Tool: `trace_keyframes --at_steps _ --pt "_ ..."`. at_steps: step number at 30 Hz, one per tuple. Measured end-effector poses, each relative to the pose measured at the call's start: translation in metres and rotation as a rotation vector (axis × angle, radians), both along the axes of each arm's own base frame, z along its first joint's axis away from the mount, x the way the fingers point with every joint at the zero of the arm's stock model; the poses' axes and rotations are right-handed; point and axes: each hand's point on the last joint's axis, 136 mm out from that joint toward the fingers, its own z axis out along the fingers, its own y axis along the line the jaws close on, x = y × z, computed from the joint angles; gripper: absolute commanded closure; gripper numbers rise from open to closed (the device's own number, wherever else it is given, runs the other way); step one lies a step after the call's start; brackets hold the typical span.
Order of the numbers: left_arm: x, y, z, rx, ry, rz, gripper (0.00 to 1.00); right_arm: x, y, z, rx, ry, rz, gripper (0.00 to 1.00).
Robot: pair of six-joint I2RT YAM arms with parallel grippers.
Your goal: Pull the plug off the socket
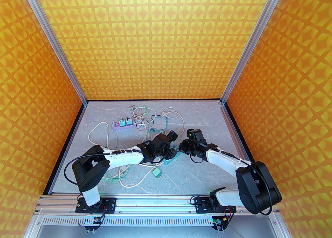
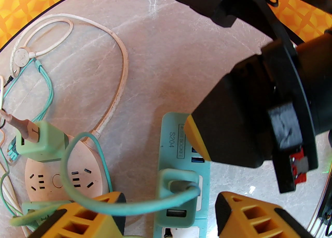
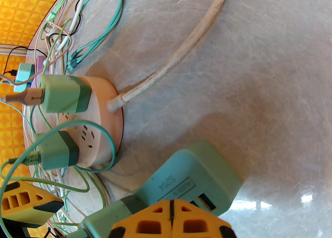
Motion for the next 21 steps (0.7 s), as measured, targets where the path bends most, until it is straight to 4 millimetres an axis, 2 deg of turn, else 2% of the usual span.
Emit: trace_keyframes --at_steps 2,10,15,20,21 --pt "-0.002 -0.001 -0.001 -0.002 0.008 -0.016 0.45 0.001 0.0 -0.001 -0.002 0.003 0.002 1.0" --pt "-0.008 -0.007 -0.021 0.023 0.043 -0.074 0.44 0.0 -0.002 -0.009 0.008 0.033 0.006 1.0" --pt "-0.008 -0.009 -0.034 0.044 0.053 -0.088 0.5 0.001 -0.001 -0.009 0.017 0.039 0.013 1.0" --pt "-0.006 -0.011 -0.034 0.052 0.041 -0.099 0.56 0.003 0.0 -0.009 0.021 0.041 0.02 1.0" --pt "-0.006 -0.012 -0.033 0.051 0.04 -0.1 0.63 0.002 0.001 -0.009 0.022 0.041 0.024 1.0"
